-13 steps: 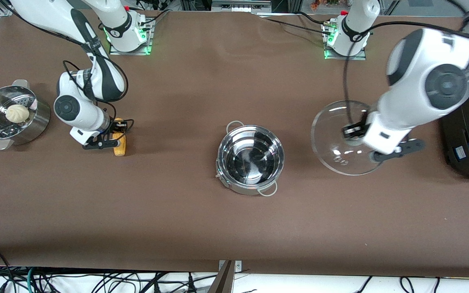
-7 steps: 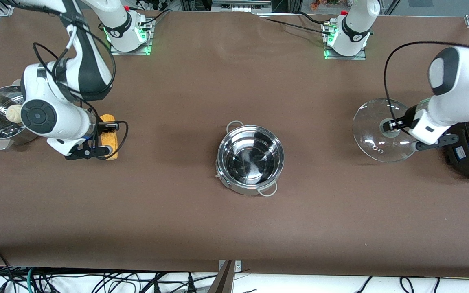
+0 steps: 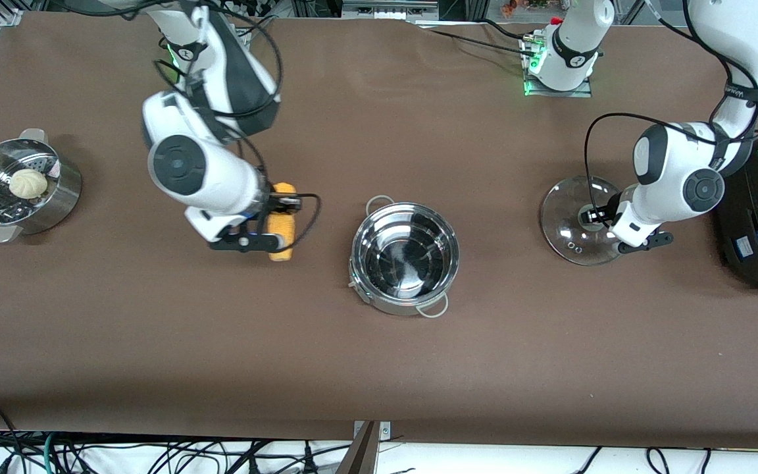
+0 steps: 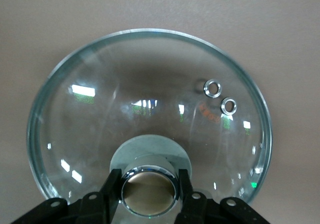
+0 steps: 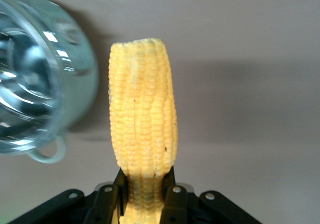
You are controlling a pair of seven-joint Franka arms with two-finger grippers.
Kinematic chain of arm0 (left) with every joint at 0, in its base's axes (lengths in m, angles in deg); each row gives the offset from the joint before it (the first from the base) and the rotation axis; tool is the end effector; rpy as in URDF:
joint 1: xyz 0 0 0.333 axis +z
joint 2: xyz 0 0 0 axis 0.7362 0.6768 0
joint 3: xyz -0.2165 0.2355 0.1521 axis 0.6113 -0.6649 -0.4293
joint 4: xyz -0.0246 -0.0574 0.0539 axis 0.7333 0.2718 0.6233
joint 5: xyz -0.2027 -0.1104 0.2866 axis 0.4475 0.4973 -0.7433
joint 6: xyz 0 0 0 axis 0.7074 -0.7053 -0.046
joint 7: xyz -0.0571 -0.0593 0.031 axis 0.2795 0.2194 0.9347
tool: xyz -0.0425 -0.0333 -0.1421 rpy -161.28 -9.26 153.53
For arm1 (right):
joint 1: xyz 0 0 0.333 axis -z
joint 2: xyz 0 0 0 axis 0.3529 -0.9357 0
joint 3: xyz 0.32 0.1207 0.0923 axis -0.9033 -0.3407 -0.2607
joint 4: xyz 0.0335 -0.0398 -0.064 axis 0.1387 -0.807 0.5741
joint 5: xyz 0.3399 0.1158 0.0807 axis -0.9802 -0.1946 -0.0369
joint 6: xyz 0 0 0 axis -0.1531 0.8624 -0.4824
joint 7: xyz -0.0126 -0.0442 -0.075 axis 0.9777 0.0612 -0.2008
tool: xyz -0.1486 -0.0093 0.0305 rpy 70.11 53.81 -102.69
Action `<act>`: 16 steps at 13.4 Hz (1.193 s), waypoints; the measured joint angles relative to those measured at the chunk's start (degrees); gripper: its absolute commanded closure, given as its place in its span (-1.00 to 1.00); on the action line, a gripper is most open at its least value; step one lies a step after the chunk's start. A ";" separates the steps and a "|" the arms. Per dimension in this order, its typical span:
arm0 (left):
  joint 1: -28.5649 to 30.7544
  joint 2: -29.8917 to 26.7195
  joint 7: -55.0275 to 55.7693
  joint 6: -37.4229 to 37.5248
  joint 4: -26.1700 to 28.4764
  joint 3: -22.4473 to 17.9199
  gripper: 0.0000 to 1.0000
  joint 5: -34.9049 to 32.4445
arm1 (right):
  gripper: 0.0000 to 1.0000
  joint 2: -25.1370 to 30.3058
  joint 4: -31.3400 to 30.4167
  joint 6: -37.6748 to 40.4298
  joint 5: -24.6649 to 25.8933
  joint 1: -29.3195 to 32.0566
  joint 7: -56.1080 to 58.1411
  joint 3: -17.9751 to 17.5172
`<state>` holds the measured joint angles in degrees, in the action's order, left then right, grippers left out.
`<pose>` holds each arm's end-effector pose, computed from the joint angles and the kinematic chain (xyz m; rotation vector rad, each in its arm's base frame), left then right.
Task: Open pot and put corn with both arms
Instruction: 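Set the lid down with the left gripper while the right gripper carries corn, then lower the corn into the pot and open the right gripper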
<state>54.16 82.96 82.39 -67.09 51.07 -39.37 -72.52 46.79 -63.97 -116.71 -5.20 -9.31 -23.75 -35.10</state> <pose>0.5129 0.0217 0.2314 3.0869 0.3929 -0.3992 0.5795 0.3488 0.4146 -3.0262 0.0777 0.2944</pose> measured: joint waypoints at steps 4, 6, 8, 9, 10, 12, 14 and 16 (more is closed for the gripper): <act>0.56 0.26 0.02 -0.51 -0.67 0.00 -1.00 0.00 | 1.00 -5.55 7.09 -8.03 -4.24 -6.64 -5.71 -0.82; 0.64 -1.27 0.02 2.75 -2.69 0.00 -1.00 0.03 | 1.00 -7.94 7.32 -14.30 -4.85 -9.54 -6.69 -1.21; 0.64 -6.08 0.02 10.24 -6.67 0.05 -1.00 0.04 | 1.00 -10.80 7.37 -20.47 -4.86 -12.01 -8.86 -1.27; 0.63 -9.55 0.02 13.90 -8.63 0.11 -1.00 0.04 | 1.00 -12.20 7.40 -23.14 -4.86 -12.93 -9.40 -1.28; 0.60 -13.43 -0.09 17.54 -10.30 0.22 -1.00 0.04 | 1.00 -13.53 7.43 -25.35 -4.86 -13.64 -9.56 -1.28; 0.45 -20.18 -0.56 25.36 -13.68 0.51 -1.00 0.05 | 1.00 -15.64 7.49 -28.70 -4.79 -14.27 -9.61 -1.27; 0.41 -23.86 -0.91 34.45 -19.50 1.44 -1.00 0.07 | 1.00 -17.32 7.53 -31.44 -3.92 -14.32 -9.59 -1.18; 0.32 -24.72 -0.91 40.86 -26.13 2.02 -1.00 0.07 | 0.95 -18.87 7.58 -34.21 -2.94 -14.31 -9.59 -1.13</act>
<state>54.48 58.24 81.48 -26.23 24.94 -37.35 -72.45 27.92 -56.39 -150.92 -8.14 -23.63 -33.34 -36.22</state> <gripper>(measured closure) 0.000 0.736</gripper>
